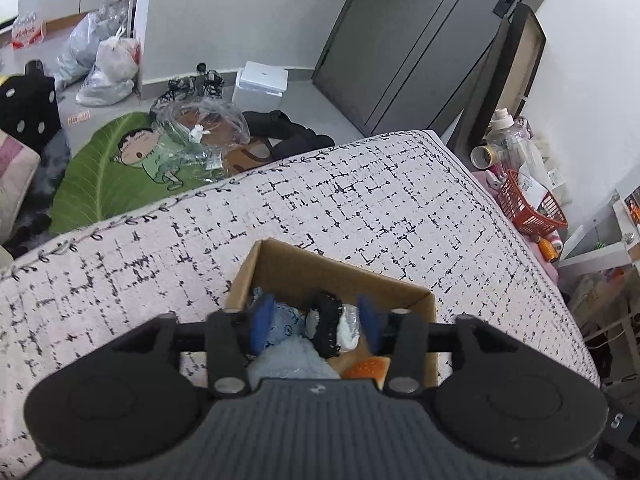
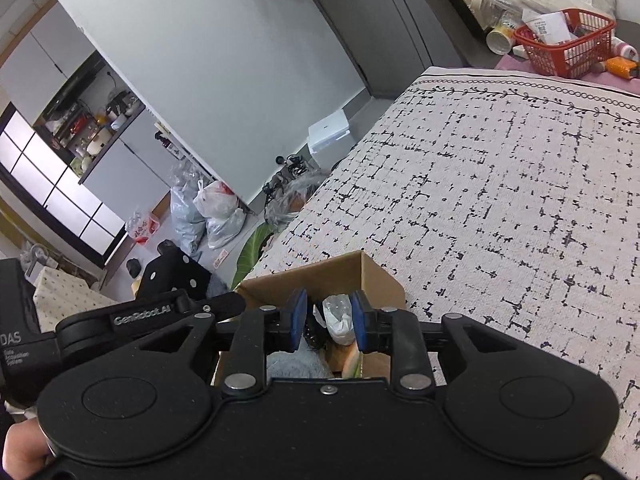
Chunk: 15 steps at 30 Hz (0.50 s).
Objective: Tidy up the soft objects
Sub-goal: 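Open both grippers to drop the lace item and burger into the box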
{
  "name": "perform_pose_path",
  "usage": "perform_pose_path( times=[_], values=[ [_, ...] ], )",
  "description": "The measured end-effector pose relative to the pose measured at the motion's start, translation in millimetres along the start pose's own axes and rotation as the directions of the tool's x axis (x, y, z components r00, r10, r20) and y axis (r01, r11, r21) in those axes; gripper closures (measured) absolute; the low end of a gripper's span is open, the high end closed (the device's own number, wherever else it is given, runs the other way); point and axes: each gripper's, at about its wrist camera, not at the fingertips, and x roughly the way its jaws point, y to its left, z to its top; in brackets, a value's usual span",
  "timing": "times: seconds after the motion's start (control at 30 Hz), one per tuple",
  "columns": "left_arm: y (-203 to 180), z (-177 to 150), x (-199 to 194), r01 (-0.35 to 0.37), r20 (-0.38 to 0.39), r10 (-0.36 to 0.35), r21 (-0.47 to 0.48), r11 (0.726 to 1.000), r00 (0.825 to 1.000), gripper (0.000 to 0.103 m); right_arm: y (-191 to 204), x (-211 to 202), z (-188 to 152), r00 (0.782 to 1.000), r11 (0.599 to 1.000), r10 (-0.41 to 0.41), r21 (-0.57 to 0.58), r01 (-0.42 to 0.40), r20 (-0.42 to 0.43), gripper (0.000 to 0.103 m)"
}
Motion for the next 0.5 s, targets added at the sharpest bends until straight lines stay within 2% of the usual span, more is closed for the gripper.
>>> perform_pose_path(
  times=[0.13,0.2,0.37,0.5],
  values=[
    [-5,-4,-9,-0.013,0.000,0.013,0.036,0.999,1.000,0.042,-4,-7,-5,1.000,1.000,-0.015,0.014,0.015,-0.003,0.072],
    [-7,-6,-12,-0.017,-0.003,0.017,0.049,0.999,1.000,0.040,-4,-11,-7,1.000,1.000,-0.027,0.015,0.027,-0.004,0.060],
    [-17,-12,-24,-0.016,0.003,0.016,0.087,0.996,1.000,0.030,-6,-24,-13,0.998,0.998,-0.060,0.006,0.060,0.006,0.055],
    [-26,-20,-33,-0.025,0.007,0.024,0.131,0.991,1.000,0.024,-11,-42,-15,0.996,0.996,-0.086,0.024,0.085,0.028,0.042]
  ],
)
